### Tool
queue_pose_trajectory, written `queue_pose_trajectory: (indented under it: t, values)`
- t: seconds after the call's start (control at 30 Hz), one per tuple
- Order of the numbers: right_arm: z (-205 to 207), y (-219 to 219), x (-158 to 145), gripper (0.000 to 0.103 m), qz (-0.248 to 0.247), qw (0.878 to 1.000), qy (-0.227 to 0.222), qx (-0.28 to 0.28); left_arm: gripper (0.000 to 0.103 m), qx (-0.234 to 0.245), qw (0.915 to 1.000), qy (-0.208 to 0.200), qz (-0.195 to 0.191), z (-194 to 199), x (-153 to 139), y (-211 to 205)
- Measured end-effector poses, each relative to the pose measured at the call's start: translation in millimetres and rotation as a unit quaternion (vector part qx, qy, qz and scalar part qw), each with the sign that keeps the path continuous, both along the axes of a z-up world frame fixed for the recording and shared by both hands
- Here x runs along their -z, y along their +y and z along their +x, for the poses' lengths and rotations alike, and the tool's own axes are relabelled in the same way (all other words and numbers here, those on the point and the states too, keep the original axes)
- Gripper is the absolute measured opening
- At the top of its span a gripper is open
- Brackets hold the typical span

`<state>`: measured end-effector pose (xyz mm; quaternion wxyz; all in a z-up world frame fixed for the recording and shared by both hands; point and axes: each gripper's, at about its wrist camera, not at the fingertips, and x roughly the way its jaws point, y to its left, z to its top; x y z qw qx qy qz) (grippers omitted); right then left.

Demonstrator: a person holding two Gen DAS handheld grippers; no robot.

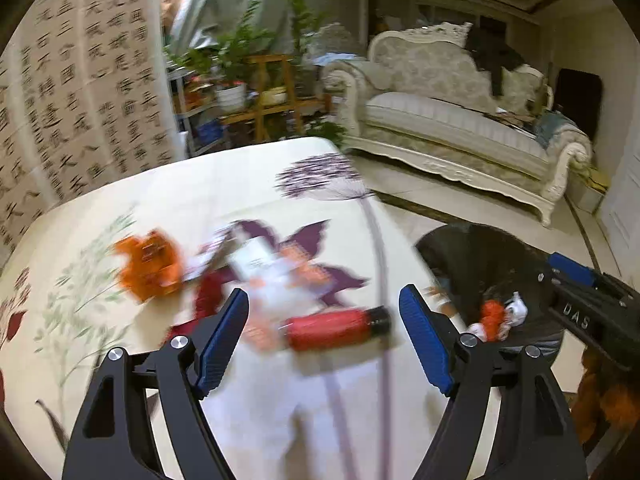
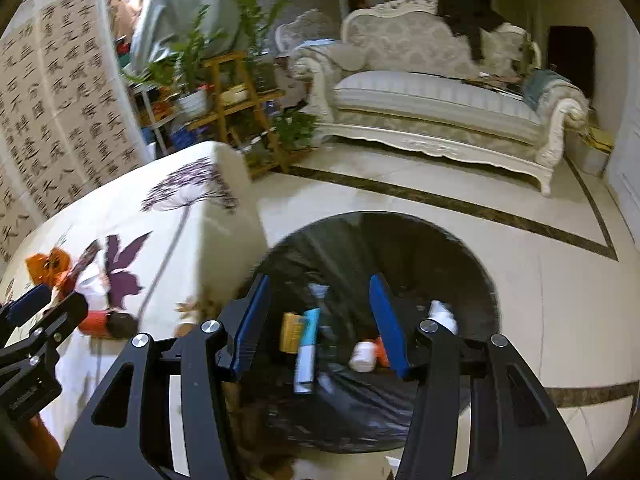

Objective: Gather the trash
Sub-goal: 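Move both open grippers back over the trash on the table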

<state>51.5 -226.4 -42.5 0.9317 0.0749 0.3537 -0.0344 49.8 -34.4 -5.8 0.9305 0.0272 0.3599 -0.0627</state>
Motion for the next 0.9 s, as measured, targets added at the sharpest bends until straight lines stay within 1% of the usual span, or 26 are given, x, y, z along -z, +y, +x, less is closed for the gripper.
queue_pose_trajectory:
  t: [0.27,0.43,0.7,0.9]
  values:
    - [14.1,56.5,-6.5,0.051,-0.013,0.998,0.004,-0.063,0.076,-0.059,0.9981,0.01,0.01,-15.4,6.2,56.9]
    - [22.0,79.6,-2.5,0.051,-0.027,0.996,0.018,-0.088,0.076,-0.086,0.9961,0.019,0.003,-19.7,11.0,84.3]
    - [26.0,104.7,5.8,0.052,-0.057,0.991,0.047,-0.11,0.076,-0.095,0.995,0.03,-0.012,-25.8,16.8,100.6]
    - [13.8,113.2,8.0,0.052,-0.065,0.989,0.058,-0.119,0.076,-0.098,0.9945,0.03,-0.021,-27.9,17.9,108.0]
